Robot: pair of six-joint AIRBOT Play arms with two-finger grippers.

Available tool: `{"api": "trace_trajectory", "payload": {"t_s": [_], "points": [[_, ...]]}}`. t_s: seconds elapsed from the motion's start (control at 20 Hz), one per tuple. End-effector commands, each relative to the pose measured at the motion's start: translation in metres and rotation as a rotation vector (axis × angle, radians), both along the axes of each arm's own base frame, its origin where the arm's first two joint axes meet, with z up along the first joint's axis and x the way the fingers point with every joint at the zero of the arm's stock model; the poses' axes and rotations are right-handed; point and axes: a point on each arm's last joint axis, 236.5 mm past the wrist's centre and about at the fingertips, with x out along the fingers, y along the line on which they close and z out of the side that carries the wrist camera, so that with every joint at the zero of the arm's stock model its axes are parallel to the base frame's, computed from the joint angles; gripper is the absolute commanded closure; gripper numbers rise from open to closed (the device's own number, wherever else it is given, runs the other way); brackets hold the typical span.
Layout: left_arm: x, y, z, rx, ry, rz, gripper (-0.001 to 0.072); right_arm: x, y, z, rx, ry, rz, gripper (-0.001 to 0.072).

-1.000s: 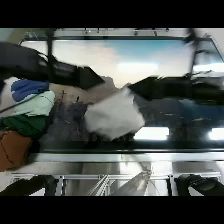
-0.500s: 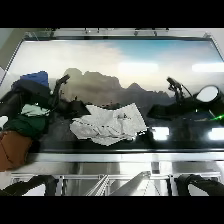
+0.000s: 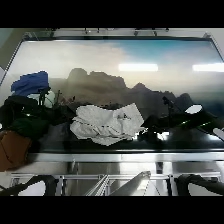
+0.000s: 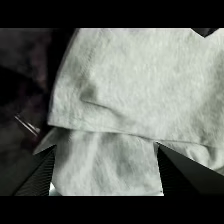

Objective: Fold the shirts.

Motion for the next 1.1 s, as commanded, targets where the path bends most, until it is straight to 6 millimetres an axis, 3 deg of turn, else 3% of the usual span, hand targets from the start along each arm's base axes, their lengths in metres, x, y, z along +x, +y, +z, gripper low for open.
{"api": "trace_trajectory", "payload": {"t_s": [0.0, 0.2, 0.5, 0.55, 0.6, 0.65, 0.7, 0.85, 0.9, 1.0, 1.05], "points": [[0.011, 0.000, -0.019, 0.004, 0.028, -0.013, 0.0012, 0.011, 0.025, 0.002, 0.114, -0.017, -0.039, 0.0213], [0.030, -0.008, -0.038, -0.013, 0.073, -0.047, 0.0012, 0.011, 0.032, 0.002, 0.134, -0.021, -0.029, 0.0213], [0.032, -0.048, -0.056, -0.044, 0.139, -0.177, 0.0014, 0.013, 0.035, 0.004, 0.147, -0.026, -0.036, 0.0214], [0.030, -0.053, -0.054, -0.050, 0.146, -0.199, 0.0088, 0.013, 0.035, 0.004, 0.148, -0.026, -0.036, 0.0213], [0.031, -0.053, -0.051, -0.055, 0.145, -0.206, 0.0308, 0.013, 0.036, 0.005, 0.150, -0.025, -0.038, 0.0218], [0.031, -0.054, -0.048, -0.059, 0.141, -0.212, 0.0527, 0.013, 0.036, 0.006, 0.155, -0.026, -0.038, 0.0361], [0.033, -0.051, -0.043, -0.066, 0.135, -0.214, 0.0684, 0.015, 0.039, 0.010, 0.173, -0.046, -0.029, 0.0572], [0.027, -0.044, -0.021, -0.101, 0.134, -0.234, 0.0683, 0.024, 0.056, 0.043, 0.316, -0.137, -0.016, 0.0699], [0.025, -0.041, -0.007, -0.120, 0.121, -0.237, 0.0683, 0.030, 0.060, 0.063, 0.374, -0.180, -0.014, 0.0699], [0.029, -0.044, 0.049, -0.233, 0.017, -0.242, 0.0683, 0.043, 0.059, 0.118, 0.481, -0.304, 0.008, 0.0700], [0.029, -0.047, 0.091, -0.310, -0.080, -0.254, 0.0683, 0.048, 0.052, 0.157, 0.526, -0.392, 0.023, 0.0699]]}}
